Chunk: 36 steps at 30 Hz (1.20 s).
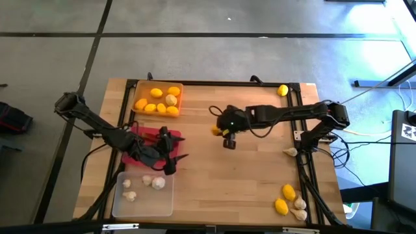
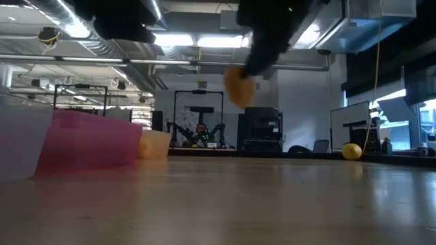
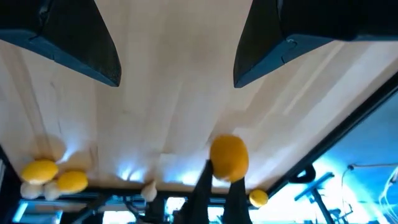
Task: Sort produce into baskets
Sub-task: Put the lemon into the yellow bin
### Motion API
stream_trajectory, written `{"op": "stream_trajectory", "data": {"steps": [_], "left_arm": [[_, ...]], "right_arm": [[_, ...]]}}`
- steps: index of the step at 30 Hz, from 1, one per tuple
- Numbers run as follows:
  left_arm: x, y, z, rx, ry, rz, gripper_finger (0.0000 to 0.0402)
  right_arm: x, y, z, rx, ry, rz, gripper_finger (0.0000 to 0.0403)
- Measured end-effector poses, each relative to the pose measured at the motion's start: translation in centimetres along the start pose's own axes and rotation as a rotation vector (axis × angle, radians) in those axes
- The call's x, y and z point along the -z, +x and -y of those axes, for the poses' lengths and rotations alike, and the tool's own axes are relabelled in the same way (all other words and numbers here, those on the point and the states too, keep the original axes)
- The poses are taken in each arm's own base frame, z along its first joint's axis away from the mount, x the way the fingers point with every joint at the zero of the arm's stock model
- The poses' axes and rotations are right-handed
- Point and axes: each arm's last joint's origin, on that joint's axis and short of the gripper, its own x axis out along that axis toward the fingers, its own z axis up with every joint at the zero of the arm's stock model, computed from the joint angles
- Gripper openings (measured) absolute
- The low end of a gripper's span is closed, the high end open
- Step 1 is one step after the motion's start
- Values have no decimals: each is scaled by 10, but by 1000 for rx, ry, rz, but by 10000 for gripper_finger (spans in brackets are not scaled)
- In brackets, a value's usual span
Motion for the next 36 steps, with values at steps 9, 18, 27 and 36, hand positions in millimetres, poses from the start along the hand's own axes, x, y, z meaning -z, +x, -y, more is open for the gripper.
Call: {"op": "stream_trajectory", "data": {"steps": [9,18,27,36], "left_arm": [[5,10,-8,-27,-30,40,308],[6,16,-13,-45,-68,62,308],[-6,15,-9,62,-53,149,308],[-2,20,-6,74,-10,122,308]], "right_arm": [[-26,-4,-6,-187,-6,271,143],[-36,-6,-28,-251,-71,443,143],[-38,4,-39,-222,-80,476,143],[-46,15,-48,-262,-90,575,143]]}}
